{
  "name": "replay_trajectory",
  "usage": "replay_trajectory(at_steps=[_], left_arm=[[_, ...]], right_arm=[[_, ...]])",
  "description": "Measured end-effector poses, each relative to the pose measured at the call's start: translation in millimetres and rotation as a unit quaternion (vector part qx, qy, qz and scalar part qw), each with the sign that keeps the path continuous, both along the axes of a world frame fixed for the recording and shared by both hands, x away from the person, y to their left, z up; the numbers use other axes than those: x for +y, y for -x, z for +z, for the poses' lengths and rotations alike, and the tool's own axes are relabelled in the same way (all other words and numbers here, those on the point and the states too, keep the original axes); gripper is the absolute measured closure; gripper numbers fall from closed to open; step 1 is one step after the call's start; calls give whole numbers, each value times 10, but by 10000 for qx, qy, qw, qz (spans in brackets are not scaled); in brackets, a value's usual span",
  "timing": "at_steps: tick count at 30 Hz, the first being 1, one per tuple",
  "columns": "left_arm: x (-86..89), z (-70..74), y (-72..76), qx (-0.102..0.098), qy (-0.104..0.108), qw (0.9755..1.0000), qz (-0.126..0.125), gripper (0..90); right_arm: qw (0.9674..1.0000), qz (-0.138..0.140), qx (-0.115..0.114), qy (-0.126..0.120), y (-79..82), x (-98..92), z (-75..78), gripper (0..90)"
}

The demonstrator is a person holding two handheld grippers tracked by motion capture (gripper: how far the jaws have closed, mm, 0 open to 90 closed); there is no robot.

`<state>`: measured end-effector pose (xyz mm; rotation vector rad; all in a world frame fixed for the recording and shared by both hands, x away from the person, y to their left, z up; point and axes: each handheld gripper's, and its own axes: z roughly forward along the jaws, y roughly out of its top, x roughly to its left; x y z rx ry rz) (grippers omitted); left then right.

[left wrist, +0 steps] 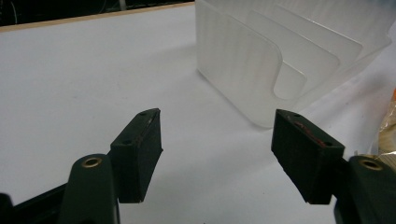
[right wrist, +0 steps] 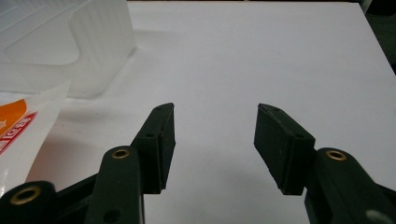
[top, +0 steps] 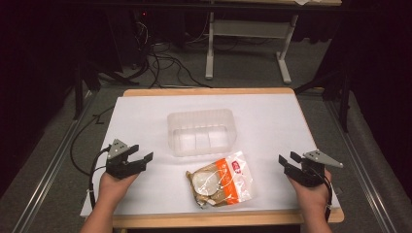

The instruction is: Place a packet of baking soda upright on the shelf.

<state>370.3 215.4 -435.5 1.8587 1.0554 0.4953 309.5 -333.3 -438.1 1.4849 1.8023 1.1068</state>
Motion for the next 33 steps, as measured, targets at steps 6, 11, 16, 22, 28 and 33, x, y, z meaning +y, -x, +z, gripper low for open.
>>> replay_trajectory(at_steps=[6,11,16,22,28,33], left_arm=[[0,3,2,2,-4,10000,-12,337],[0,-2,-10,11,-2,10000,-13,336],[-5,-2,-17,9,-52,10000,-36,336],[-8,-1,-13,17,-80,10000,-50,336],[-15,-8,-21,34,-100,9999,-58,335],[-15,-7,-19,31,-128,9999,-57,335]], right_arm=[[9999,145,-26,-2,24,86,27,428],[9991,415,-102,-47,77,267,95,396],[9975,684,-129,-150,111,420,118,372],[9939,1063,26,-305,125,653,82,319],[9891,1376,328,-407,92,839,-12,288],[9841,1577,667,-476,65,984,-110,253]])
